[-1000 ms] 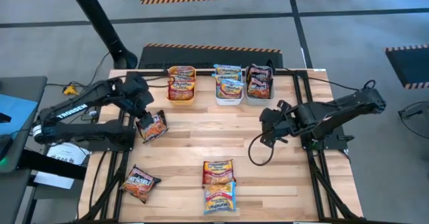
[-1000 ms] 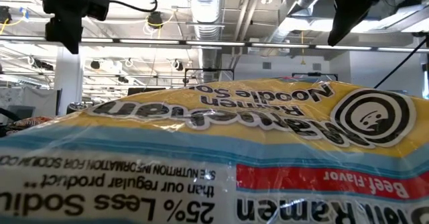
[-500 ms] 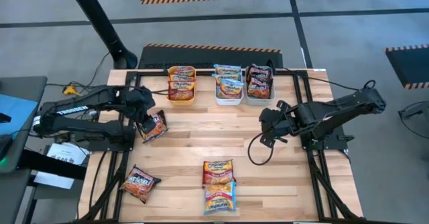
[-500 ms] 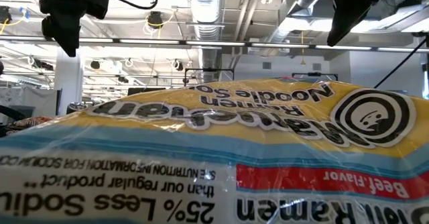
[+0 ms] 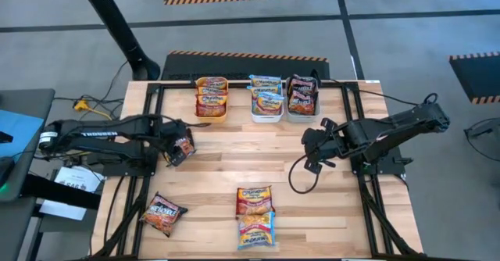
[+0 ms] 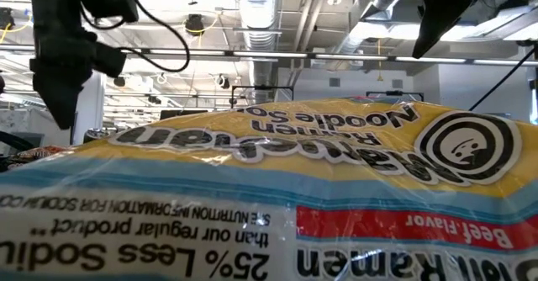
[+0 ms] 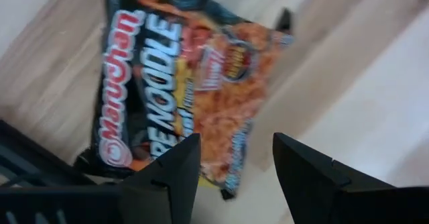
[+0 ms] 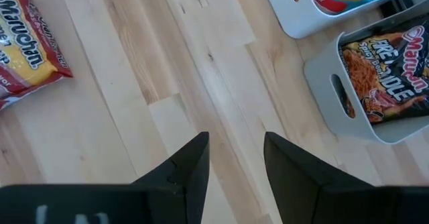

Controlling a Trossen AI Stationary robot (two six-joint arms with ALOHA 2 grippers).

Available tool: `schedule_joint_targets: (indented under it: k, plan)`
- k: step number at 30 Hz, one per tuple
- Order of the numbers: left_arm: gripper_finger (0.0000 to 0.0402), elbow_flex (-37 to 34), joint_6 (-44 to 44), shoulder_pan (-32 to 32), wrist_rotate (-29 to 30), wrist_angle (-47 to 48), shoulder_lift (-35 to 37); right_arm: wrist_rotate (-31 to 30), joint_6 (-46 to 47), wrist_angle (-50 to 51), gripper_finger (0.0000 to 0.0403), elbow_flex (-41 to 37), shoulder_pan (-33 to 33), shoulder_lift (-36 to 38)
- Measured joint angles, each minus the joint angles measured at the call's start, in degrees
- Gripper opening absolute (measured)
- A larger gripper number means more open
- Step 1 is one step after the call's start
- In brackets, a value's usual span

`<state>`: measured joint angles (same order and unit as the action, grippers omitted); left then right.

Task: Sort Maruchan noodles
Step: Put the black noodle pack into the gray bin

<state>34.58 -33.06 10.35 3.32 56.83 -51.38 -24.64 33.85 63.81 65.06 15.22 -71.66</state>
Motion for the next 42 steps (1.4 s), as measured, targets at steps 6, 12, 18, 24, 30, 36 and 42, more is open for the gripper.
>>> schedule_joint_targets:
  k: [6, 12, 18, 24, 30, 36, 42]
  plan:
    - [0.0173, -4.0, -1.0, 0.0, 1.2, -4.7, -0.4, 0.0, 0.0, 0.0, 0.0166, 0.0, 0.0, 0.0]
    - [0.0173, -8.2, -1.5, 0.0, 3.2, -10.0, -2.2, 0.0, 0.0, 0.0, 0.0166, 0.0, 0.0, 0.0]
    - [0.0173, -8.1, -4.7, 0.0, 4.3, -10.5, -6.4, 0.0, 0.2, -0.5, 0.0166, 0.0, 0.0, 0.0]
    - [0.0153, -7.9, -4.3, 0.0, 5.0, -11.3, -9.4, 0.0, 0.2, -1.0, 0.0166, 0.0, 0.0, 0.0]
    - [0.0077, -8.3, -2.6, 0.0, 5.1, -12.9, -9.6, 0.0, 0.2, -1.2, 0.0166, 0.0, 0.0, 0.0]
    - [0.0006, -8.1, 0.8, -0.1, 4.1, -16.1, -9.6, 0.8, 0.8, -1.4, 0.0166, 0.0, 0.0, 0.0]
    - [0.0, -5.8, 2.7, -3.0, 2.5, -17.4, -9.8, 3.1, 2.2, -2.2, 0.0166, 0.0, 0.0, 0.0]
